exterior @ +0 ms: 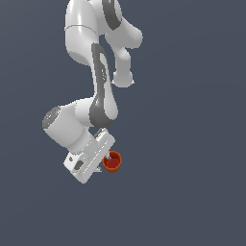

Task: Pick up the object and move it to a goal position.

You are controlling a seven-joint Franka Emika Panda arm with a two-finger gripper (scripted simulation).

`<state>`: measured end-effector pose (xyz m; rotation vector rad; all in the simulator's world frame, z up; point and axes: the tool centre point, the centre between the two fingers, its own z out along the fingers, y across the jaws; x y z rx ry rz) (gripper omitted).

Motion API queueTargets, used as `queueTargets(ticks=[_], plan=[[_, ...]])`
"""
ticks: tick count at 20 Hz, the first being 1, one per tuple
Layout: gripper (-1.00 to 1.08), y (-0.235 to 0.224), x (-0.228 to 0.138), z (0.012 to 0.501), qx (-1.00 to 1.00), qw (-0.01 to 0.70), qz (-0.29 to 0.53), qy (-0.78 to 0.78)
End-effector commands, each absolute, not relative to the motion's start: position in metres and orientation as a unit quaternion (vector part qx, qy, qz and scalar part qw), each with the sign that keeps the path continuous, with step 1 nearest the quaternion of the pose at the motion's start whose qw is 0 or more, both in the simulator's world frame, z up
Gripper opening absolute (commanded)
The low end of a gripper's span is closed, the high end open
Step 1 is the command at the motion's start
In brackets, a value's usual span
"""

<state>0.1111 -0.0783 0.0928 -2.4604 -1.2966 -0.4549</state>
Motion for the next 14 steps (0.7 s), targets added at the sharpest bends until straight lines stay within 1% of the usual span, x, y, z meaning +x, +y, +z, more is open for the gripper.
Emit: queueTargets(ticks=[1, 9, 14], plan=[[0.28, -0.081, 0.113, 0.092, -0.856, 0.162, -0.166, -0.461], [0.28, -0.083, 0.114, 0.091, -0.853, 0.163, -0.171, -0.465], [0.28, -0.076, 0.116, 0.078, -0.853, 0.163, -0.171, -0.466]])
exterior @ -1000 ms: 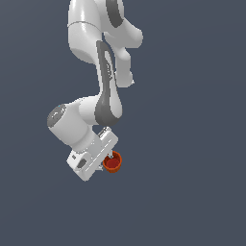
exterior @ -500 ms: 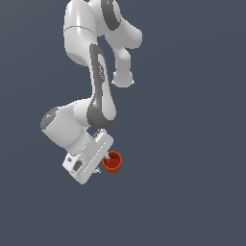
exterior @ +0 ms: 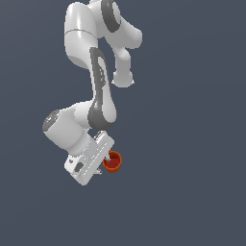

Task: Pick up the object and move it to a goal position.

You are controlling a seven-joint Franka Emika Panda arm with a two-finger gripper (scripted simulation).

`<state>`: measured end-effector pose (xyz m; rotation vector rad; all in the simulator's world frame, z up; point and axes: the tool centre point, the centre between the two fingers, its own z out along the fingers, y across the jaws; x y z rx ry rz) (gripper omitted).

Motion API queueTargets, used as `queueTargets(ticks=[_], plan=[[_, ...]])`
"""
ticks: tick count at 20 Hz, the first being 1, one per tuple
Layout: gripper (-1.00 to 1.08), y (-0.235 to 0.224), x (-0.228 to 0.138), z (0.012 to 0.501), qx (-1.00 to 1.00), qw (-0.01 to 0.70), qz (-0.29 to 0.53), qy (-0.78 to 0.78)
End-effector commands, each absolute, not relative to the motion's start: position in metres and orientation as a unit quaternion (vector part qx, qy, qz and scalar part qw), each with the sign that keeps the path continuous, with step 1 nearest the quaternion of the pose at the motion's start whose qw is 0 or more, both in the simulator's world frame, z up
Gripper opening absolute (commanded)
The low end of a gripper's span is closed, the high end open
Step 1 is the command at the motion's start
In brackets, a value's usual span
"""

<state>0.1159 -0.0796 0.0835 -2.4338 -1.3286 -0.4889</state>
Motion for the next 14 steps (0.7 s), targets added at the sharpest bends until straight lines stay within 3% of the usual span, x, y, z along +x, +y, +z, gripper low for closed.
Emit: queueTargets(ticks=[1, 6, 7, 14], plan=[[0.28, -0.0746, 0.1169, 0.0737, -0.853, 0.163, -0.171, -0.466], [0.28, -0.0697, 0.1180, 0.0645, -0.852, 0.163, -0.171, -0.467], [-1.00, -0.0697, 0.1180, 0.0645, -0.852, 0.163, -0.171, -0.467], [-1.00, -0.0697, 0.1180, 0.0645, -0.852, 0.163, -0.171, -0.467]])
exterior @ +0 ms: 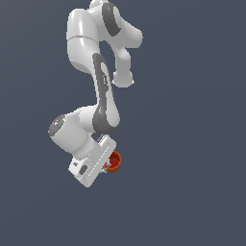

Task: Pick up the object and move it to a goal position.

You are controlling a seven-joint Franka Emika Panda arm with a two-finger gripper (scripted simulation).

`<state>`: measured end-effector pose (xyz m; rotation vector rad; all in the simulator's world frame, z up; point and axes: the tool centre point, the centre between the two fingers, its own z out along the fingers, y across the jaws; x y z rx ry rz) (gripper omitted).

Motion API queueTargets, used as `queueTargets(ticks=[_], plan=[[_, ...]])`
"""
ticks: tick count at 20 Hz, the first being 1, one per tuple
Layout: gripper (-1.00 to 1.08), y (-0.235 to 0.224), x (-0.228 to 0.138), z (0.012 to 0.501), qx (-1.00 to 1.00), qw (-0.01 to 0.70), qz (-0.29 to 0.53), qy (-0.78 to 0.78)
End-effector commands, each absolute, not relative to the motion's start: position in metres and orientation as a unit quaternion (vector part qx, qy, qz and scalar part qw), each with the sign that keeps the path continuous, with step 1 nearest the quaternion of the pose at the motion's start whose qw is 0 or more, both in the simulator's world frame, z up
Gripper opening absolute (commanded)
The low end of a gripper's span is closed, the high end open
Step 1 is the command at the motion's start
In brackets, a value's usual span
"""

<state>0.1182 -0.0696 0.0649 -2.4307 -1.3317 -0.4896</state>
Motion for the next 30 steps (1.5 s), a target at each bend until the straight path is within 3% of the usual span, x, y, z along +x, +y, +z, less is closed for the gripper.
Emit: queueTargets(ticks=[1, 16, 30], plan=[[-1.00, -0.070, 0.118, 0.065, -0.852, 0.163, -0.171, -0.467], [-1.00, -0.066, 0.099, 0.068, -0.852, 0.162, -0.171, -0.467], [-1.00, -0.052, 0.033, 0.079, -0.853, 0.161, -0.170, -0.467]])
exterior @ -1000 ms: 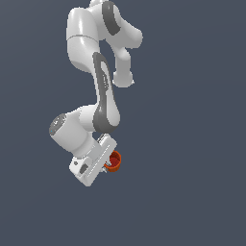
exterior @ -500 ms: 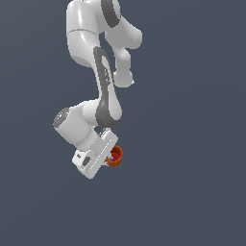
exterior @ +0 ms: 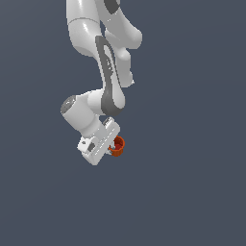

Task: Pick up the object and move it to a goal position.

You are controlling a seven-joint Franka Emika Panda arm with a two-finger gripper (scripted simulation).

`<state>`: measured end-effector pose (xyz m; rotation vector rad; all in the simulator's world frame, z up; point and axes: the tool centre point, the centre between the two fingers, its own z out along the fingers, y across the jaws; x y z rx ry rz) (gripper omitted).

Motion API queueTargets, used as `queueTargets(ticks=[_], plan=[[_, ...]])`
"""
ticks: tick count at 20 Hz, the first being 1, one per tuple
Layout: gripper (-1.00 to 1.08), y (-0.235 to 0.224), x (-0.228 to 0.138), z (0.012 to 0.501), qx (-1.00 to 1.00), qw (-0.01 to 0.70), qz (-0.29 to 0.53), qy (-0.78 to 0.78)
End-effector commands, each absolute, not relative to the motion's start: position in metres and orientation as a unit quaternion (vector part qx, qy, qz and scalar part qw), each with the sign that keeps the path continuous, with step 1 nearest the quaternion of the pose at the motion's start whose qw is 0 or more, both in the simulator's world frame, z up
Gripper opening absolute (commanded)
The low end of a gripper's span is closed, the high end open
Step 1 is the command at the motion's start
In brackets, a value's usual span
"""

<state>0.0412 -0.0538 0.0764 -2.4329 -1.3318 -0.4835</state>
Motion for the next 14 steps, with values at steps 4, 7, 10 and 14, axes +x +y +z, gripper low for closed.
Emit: queueTargets(ticks=[4, 7, 10, 14], plan=[[-1.00, -0.047, 0.009, 0.083, -0.853, 0.161, -0.169, -0.467], [-1.00, -0.043, -0.010, 0.086, -0.853, 0.161, -0.169, -0.467], [-1.00, -0.039, -0.029, 0.089, -0.853, 0.161, -0.169, -0.467], [-1.00, -0.034, -0.053, 0.093, -0.853, 0.161, -0.169, -0.467]])
